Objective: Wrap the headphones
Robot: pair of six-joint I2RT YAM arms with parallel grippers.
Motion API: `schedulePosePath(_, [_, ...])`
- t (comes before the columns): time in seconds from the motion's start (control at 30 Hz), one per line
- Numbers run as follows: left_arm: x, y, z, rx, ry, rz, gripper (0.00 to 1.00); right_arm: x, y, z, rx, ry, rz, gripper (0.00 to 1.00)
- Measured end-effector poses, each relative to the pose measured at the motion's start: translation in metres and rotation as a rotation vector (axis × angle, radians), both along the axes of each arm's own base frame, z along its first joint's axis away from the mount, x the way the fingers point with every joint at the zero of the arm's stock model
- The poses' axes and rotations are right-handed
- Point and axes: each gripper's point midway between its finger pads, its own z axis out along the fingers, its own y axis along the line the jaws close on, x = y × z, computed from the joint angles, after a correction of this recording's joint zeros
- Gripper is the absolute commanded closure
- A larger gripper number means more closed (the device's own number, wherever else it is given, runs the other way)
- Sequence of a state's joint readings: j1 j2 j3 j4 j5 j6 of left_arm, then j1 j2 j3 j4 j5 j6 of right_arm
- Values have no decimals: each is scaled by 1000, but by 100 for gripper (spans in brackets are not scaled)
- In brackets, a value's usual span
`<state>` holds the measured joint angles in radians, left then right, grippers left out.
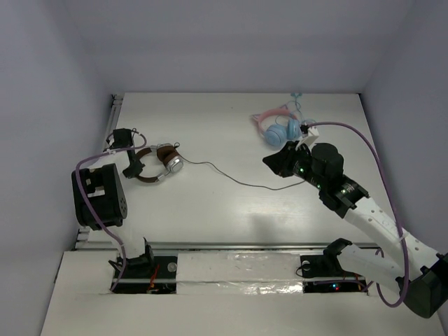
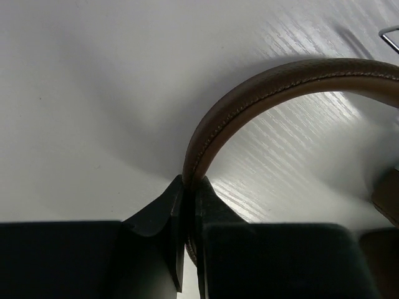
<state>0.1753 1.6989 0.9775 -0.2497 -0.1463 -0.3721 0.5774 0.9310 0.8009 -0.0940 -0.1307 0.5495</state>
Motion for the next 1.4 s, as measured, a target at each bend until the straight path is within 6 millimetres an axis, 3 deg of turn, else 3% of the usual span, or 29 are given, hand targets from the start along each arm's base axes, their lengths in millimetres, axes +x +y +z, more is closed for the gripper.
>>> schedulePosePath(0.2, [2, -5, 2, 28, 13, -37, 100, 2, 3, -5, -2, 1, 9, 88])
schedulePosePath(0.27, [7, -20, 8, 50, 9, -88, 100, 1, 4, -11, -9, 12, 17, 87])
schedulePosePath(0.33, [16, -48, 22, 63, -9, -173, 100, 2, 6, -15, -14, 19, 29, 84])
schedulePosePath(0.43, [36, -98, 60, 40, -100, -321, 100, 3, 12, -21, -24, 24, 56, 69])
schedulePosePath(0.47, [41, -111, 74, 24, -133, -361, 100, 4, 14, -24, -31, 28, 64, 54])
schedulePosePath(0.5, [44, -123, 90, 6, -165, -397, 100, 5, 15, -27, -36, 35, 69, 48])
schedulePosePath(0.57, [52, -137, 125, -30, -240, -443, 100, 6, 16, -33, -54, 39, 78, 33])
schedulePosePath(0.67, [61, -143, 176, -64, -357, -470, 100, 7, 16, -36, -70, 32, 84, 25])
schedulePosePath(0.77, [61, -149, 217, -97, -454, -502, 100, 7, 16, -38, -79, 23, 88, 24])
schedulePosePath(0.9, [53, -161, 251, -150, -522, -562, 100, 9, 21, -42, -86, 19, 115, 23])
schedulePosePath(1.27, [34, -188, 289, -267, -600, -675, 100, 25, 29, -94, -133, 76, 109, 25])
schedulePosePath(1.4, [34, -194, 314, -291, -655, -694, 100, 33, 32, -114, -152, 103, 102, 25])
